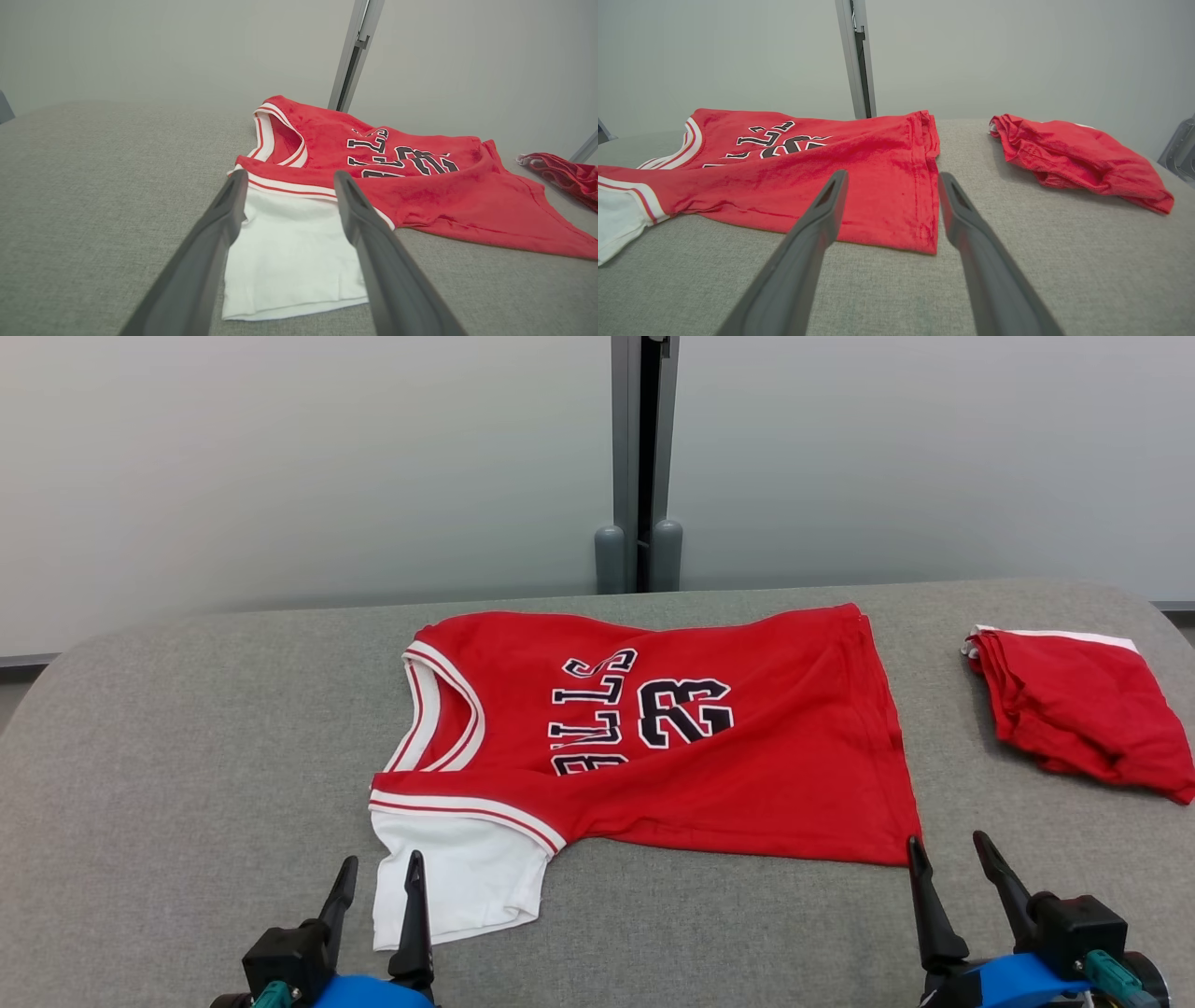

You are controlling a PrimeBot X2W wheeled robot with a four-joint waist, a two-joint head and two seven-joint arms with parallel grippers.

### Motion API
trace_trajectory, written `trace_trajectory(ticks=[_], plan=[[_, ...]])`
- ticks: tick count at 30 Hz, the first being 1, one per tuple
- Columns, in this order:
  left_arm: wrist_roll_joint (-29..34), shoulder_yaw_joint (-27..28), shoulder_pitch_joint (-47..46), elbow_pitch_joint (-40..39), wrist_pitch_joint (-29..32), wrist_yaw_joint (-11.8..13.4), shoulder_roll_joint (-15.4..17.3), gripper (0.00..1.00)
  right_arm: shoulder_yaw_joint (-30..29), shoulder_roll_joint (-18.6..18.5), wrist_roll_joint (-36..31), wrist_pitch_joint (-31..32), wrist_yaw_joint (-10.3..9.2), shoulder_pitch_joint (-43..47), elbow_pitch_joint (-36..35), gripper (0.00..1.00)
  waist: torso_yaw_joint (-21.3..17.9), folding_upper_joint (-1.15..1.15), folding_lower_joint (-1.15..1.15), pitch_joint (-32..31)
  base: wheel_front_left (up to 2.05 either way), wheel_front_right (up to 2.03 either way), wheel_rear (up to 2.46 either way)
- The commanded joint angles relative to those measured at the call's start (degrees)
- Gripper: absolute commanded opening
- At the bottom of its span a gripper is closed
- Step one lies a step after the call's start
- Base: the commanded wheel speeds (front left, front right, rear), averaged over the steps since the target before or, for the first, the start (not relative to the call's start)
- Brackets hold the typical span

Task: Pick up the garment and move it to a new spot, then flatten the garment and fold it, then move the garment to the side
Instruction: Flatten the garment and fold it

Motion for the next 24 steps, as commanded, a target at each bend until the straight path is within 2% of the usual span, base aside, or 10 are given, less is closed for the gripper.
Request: trace_trajectory(ticks=[1, 8, 17, 24], plan=[[0.5, -0.1, -0.2, 0.1, -0.3, 0.0, 0.1, 1.0, -0.1, 0.0, -0.2, -0.3, -0.01, 0.3, 0.1, 1.0, 0.1, 0.0, 0.0, 0.0, 0.0, 0.0, 0.0], [-0.1, 0.2, -0.5, 1.5, 0.1, 0.6, -0.1, 1.0, 0.3, 0.0, 0.2, -0.3, -0.01, -0.1, 0.2, 1.0, 0.2, 0.0, 0.0, 0.2, 0.0, 0.0, 0.0], [-2.2, 1.2, -3.2, 10.1, 9.0, 3.5, -0.2, 1.0, 1.3, 0.0, 0.4, -0.3, -0.01, -0.9, 2.3, 1.0, -0.6, 0.0, 0.0, 1.5, 0.0, 0.0, 0.0], [-3.9, 1.5, -6.1, 15.1, 12.0, 3.9, -0.6, 1.0, 1.4, 0.0, -0.5, -0.3, -0.01, -2.2, 3.5, 1.0, -1.5, 0.0, 0.0, 3.0, 0.0, 0.0, 0.0]])
